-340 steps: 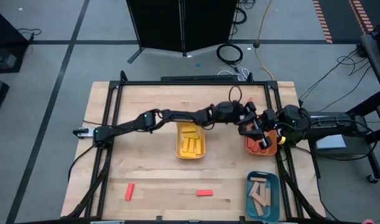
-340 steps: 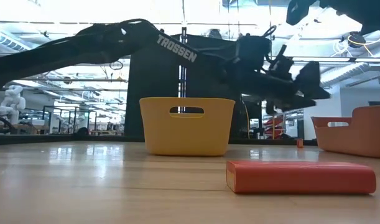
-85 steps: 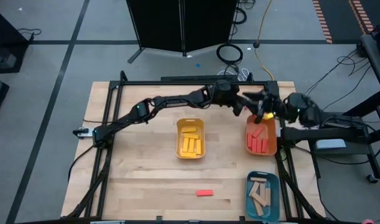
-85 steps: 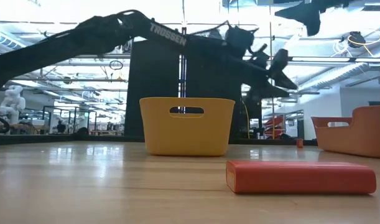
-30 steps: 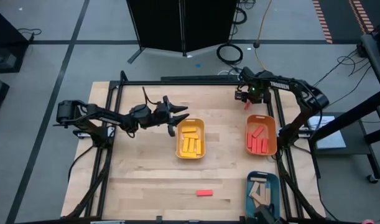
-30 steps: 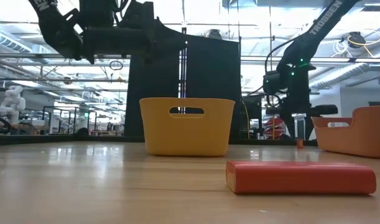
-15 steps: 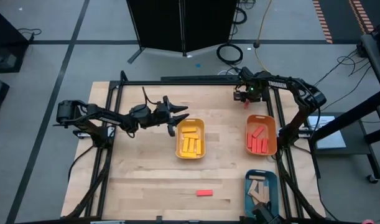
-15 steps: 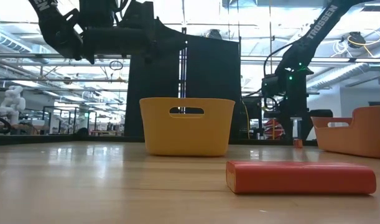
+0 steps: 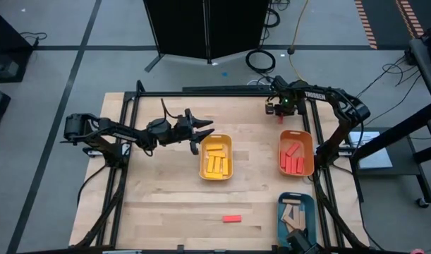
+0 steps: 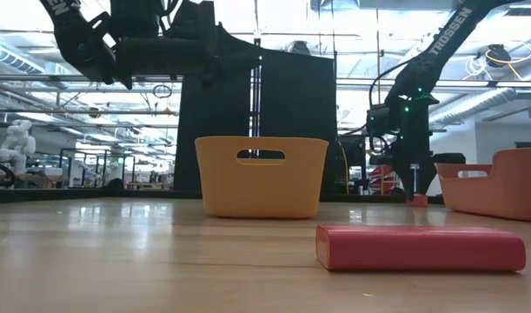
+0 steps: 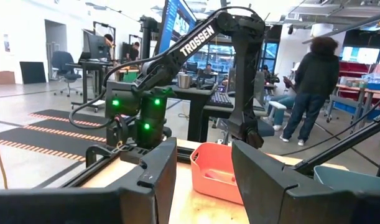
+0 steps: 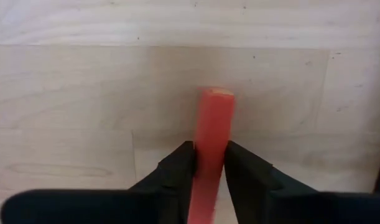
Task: Sort blocks
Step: Put the orange wooden block into the orange bin
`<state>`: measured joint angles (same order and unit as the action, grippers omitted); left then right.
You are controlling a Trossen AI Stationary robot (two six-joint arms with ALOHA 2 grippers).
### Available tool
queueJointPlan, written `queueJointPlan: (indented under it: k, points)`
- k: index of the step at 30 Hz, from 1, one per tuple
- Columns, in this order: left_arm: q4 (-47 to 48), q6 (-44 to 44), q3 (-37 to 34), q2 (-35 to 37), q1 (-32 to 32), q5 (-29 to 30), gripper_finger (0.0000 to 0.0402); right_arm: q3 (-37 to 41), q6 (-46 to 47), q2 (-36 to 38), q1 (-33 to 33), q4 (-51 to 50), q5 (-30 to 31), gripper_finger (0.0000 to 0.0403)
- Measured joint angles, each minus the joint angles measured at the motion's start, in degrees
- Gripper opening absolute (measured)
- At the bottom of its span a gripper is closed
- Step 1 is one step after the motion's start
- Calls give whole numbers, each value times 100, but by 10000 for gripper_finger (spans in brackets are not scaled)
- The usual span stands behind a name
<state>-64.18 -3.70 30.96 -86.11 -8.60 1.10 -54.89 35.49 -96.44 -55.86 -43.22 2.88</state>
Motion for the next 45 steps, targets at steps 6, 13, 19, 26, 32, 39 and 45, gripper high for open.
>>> queueJointPlan:
  k: [6,13,19,26,32,39,45]
  points:
    - [0,-2,0,0,0,0,150,-2,-119,7,0,13,-8,32]
    - [-2,-26,0,0,0,-2,150,-97,-297,141,-4,-9,-502,32]
    - [-193,-339,49,-2,4,-68,150,-722,-464,461,157,-381,-643,35]
    - [-92,-1025,232,-79,11,-81,150,-1384,-883,1075,737,-346,-1535,36]
    - [-295,-1496,411,-469,11,-81,150,-1285,-1038,1971,1767,96,-1823,35]
    - [-935,-2002,950,-1350,10,-520,150,-826,-578,2851,2870,1973,-1805,37]
    - [-1050,-1978,1507,-1887,127,-918,150,-669,-446,2868,3651,2684,-1805,37]
